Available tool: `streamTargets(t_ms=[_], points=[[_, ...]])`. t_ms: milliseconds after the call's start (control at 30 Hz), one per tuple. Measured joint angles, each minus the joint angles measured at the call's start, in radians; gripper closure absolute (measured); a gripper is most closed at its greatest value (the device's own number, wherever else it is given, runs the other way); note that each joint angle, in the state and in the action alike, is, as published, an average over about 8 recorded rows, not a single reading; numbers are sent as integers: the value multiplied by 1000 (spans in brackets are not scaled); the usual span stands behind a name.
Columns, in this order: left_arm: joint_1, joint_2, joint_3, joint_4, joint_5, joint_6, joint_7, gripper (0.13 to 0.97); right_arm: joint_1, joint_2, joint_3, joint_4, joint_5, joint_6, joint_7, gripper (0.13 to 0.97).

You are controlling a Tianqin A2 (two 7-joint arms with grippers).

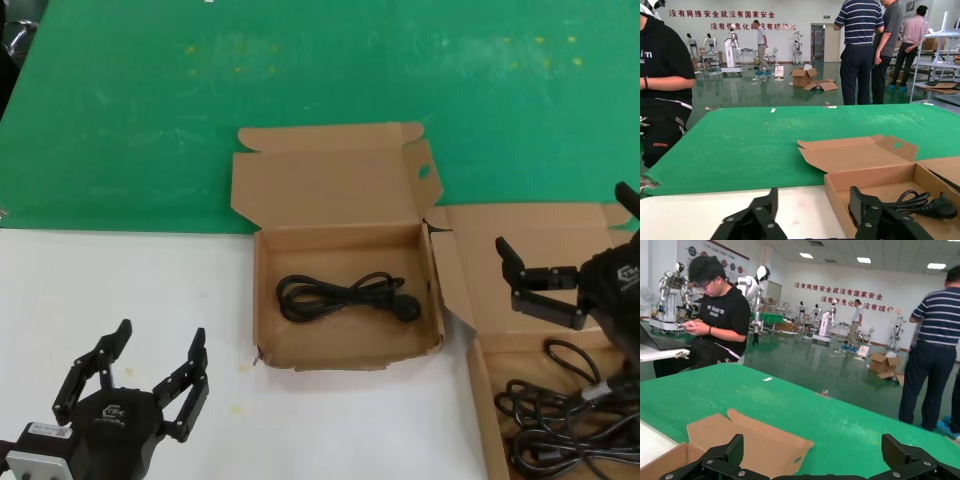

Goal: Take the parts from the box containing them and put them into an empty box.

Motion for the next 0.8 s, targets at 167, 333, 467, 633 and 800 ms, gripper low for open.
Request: streamTargets(t_ms=[167,333,467,633,800], points=[[2,0,-1,0,-2,-1,1,556,-31,-10,3,-8,28,25,-21,129],[4,0,-2,-1,-4,-3,3,447,-62,-20,6,-16,56,49,-42,129],[5,0,-3,-1,-5,-4,4,362,-87,-28,9,-22,79,69,-59,129],[7,0,-4,-1,-7,-5,5,276,-118,-38,12,-30,107,94,-80,129],[9,1,-5,-2,-9,-6,6,250,-149,-48,15,-38,136,119,-101,129]])
